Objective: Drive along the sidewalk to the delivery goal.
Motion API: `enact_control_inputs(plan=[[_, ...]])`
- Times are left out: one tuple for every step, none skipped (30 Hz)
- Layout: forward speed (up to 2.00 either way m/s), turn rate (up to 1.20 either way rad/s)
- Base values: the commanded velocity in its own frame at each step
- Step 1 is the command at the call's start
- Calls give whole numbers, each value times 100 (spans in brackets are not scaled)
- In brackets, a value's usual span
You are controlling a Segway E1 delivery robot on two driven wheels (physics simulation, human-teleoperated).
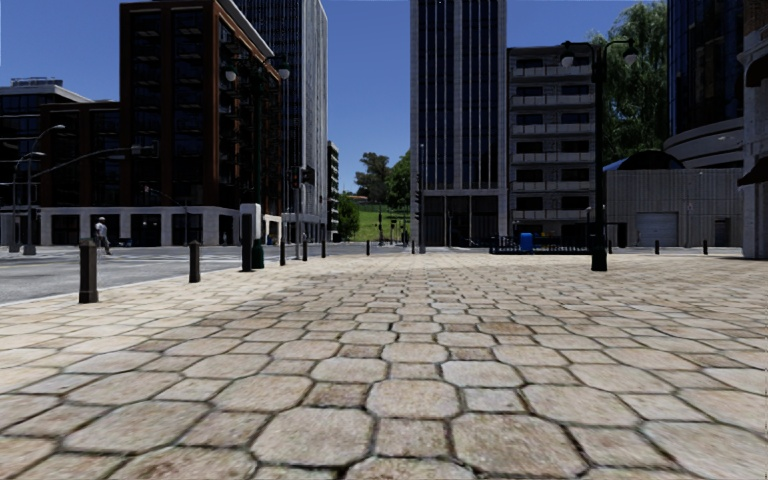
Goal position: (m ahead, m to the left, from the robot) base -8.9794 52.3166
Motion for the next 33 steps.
enact_control_inputs(plan=[[200, 0], [200, 0], [200, 0], [200, 0], [200, 0], [200, 0], [200, 0], [200, 0], [200, 0], [200, 0], [200, 0], [200, 0], [200, 0], [200, 0], [200, 0], [200, 0], [200, 0], [200, 0], [200, 0], [200, 0], [200, 0], [200, 0], [200, 0], [200, 0], [200, 0], [200, 0], [200, 0], [200, 0], [200, 0], [200, 0], [200, 0], [200, 0], [200, 0]])
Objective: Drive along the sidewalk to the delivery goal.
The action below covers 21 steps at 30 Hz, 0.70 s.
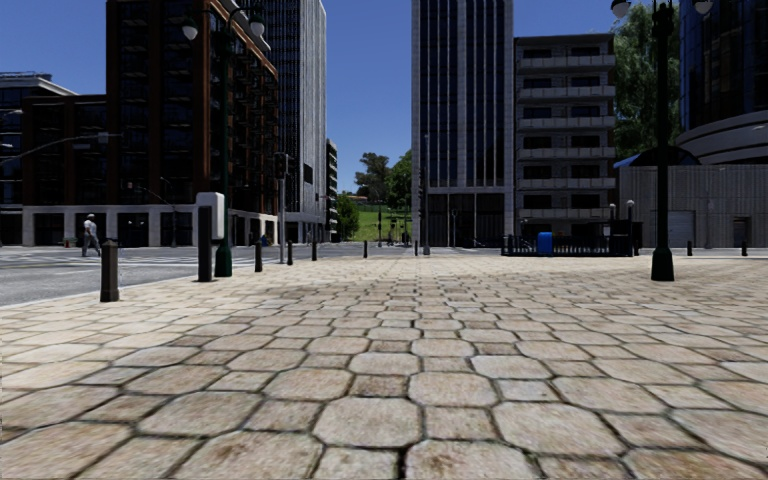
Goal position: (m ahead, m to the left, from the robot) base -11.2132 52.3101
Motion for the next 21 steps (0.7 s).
enact_control_inputs(plan=[[200, 0], [200, 0], [200, 0], [200, 0], [200, 0], [200, 0], [200, 0], [200, 0], [200, 0], [200, 0], [200, 0], [200, 0], [200, 0], [200, 0], [200, 0], [200, 0], [200, 0], [200, 0], [200, 0], [200, 0], [200, 0]])
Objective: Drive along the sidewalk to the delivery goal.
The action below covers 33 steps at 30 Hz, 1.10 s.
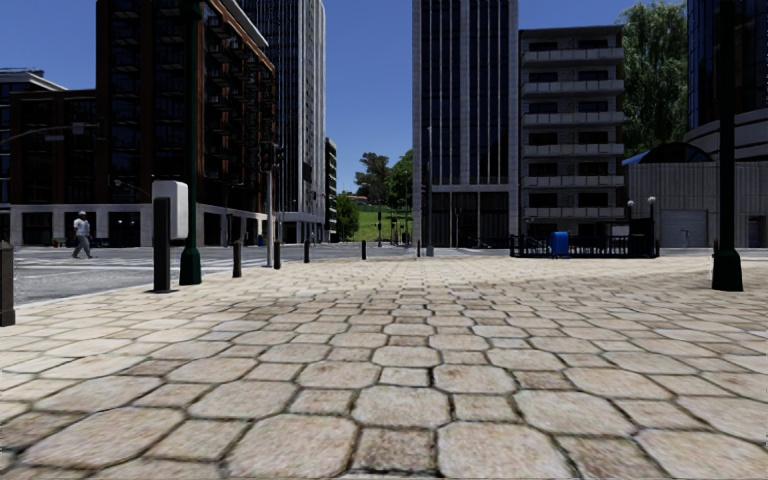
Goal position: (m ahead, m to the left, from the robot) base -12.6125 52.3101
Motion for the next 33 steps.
enact_control_inputs(plan=[[200, 0], [200, 0], [200, 0], [200, 0], [200, 0], [200, 0], [200, 0], [200, 0], [200, 0], [200, 0], [200, 0], [200, 0], [200, 0], [200, 0], [200, 0], [200, 0], [200, 0], [200, 0], [200, 0], [200, 0], [200, 0], [200, 0], [200, 0], [200, 0], [200, 0], [200, 0], [200, 0], [200, 0], [200, 0], [200, 0], [200, 0], [200, 0], [200, 0]])
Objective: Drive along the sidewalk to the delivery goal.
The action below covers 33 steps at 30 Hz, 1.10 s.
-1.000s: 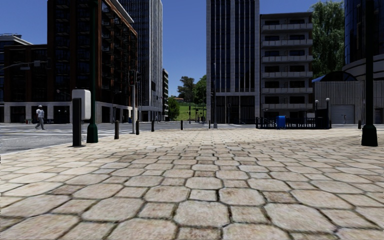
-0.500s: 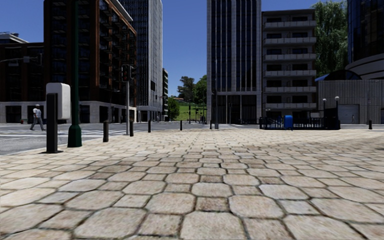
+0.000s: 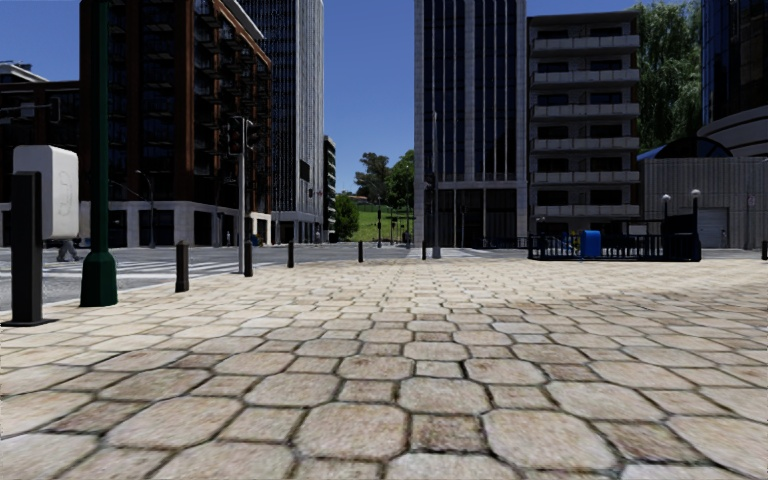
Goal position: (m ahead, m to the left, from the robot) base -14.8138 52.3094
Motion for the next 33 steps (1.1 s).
enact_control_inputs(plan=[[200, 0], [200, 0], [200, 0], [200, 0], [200, 0], [200, 0], [200, 0], [200, 0], [200, 0], [200, 0], [200, 0], [200, 0], [200, 0], [200, 0], [200, 0], [200, 0], [200, 0], [200, 0], [200, 0], [200, 0], [200, 0], [200, 0], [200, 0], [200, 0], [200, 0], [200, 0], [200, 0], [200, 0], [200, 0], [200, 0], [200, 0], [200, 0], [200, 0]])
